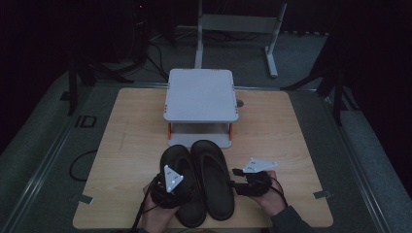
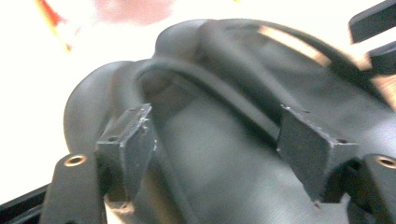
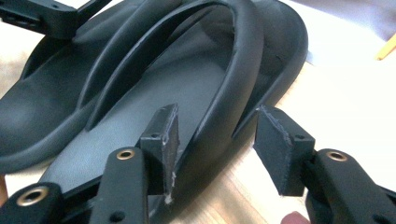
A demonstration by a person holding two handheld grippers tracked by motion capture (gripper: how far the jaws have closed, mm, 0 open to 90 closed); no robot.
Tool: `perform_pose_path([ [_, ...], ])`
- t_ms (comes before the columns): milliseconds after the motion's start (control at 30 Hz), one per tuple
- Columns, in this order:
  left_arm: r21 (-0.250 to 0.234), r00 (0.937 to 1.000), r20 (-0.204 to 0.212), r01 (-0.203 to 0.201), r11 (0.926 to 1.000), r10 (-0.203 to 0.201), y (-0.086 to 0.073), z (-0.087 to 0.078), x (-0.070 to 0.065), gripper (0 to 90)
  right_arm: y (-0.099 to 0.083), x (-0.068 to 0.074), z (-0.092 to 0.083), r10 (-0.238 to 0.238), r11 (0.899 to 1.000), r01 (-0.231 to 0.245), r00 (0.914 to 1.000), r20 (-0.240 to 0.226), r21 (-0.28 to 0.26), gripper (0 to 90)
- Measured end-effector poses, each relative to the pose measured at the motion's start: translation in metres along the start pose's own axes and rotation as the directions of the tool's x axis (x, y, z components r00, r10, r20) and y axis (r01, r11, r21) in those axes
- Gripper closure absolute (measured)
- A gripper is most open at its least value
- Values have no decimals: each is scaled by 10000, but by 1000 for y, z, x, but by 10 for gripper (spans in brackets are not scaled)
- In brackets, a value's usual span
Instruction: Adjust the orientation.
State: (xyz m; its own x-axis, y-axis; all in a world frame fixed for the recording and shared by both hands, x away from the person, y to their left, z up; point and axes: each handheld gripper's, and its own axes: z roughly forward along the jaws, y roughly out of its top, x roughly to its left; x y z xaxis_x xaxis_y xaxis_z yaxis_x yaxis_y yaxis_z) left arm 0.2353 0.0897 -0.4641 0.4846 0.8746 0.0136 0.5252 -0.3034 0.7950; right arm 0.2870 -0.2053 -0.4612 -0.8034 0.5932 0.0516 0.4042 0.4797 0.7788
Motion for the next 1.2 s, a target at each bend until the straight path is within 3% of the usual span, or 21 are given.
perform_pose_path([
  [67, 143, 9996, -165, 221, 9997, -218, -7, 4, 6, 243, -1, -1, -2, -138, 9999, 139, 9999, -93, 57, 476],
  [200, 456, 9998, -95, 150, 9988, -145, -15, 9, 10, 246, -6, -3, -6, -234, 9996, 236, 9996, -150, 147, 469],
  [233, 535, 9999, -24, 108, 9985, -107, -16, 10, 11, 310, -11, -6, -8, -198, 9996, 198, 9998, -1, 221, 469],
  [300, 786, 9998, 26, 175, 9968, -177, -18, 12, 13, 334, -13, -8, -9, -179, 9995, 177, 9998, 67, 246, 474],
  [333, 827, 9992, 259, 268, 9962, -290, -18, 13, 17, 398, -16, -12, -13, -69, 9997, 63, 9997, 236, 241, 503],
  [433, 883, 9991, 305, 271, 9957, -299, -18, 12, 19, 443, -19, -16, -16, -109, 9993, 95, 9992, 394, 356, 512],
  [533, 978, 9987, 434, 236, 9949, -280, -17, 12, 23, 520, -24, -17, -14, -159, 9972, 143, 9996, 213, 727, 513],
  [633, 1208, 9975, 626, -386, 9919, 312, -14, 12, 24, 527, -27, -10, -4, -440, 9925, 447, 9990, -85, 1141, 508],
  [800, 1311, 9931, 1003, -737, 9886, 607, -13, 11, 31, 536, -25, -7, -1, -444, 9924, 473, 9986, -284, 1137, 505],
  [900, 1322, 9924, 1001, -846, 9876, 716, -13, 10, 32, 538, -25, -7, -1, -395, 9930, 427, 9987, -312, 1099, 509],
  [1000, 1322, 9878, 1308, -1014, 9860, 841, -13, 9, 39, 539, -24, -3, 0, -548, 9919, 608, 9969, -566, 1114, 534],
  [1133, 1252, 9890, 1258, -936, 9877, 778, -14, 8, 45, 539, -21, 9, 6, -1048, 9870, 1150, 9902, -927, 1124, 562],
  [1200, 1213, 9891, 1246, -932, 9882, 780, -14, 7, 48, 541, -21, 11, 6, -1080, 9864, 1194, 9889, -1025, 1133, 563],
])
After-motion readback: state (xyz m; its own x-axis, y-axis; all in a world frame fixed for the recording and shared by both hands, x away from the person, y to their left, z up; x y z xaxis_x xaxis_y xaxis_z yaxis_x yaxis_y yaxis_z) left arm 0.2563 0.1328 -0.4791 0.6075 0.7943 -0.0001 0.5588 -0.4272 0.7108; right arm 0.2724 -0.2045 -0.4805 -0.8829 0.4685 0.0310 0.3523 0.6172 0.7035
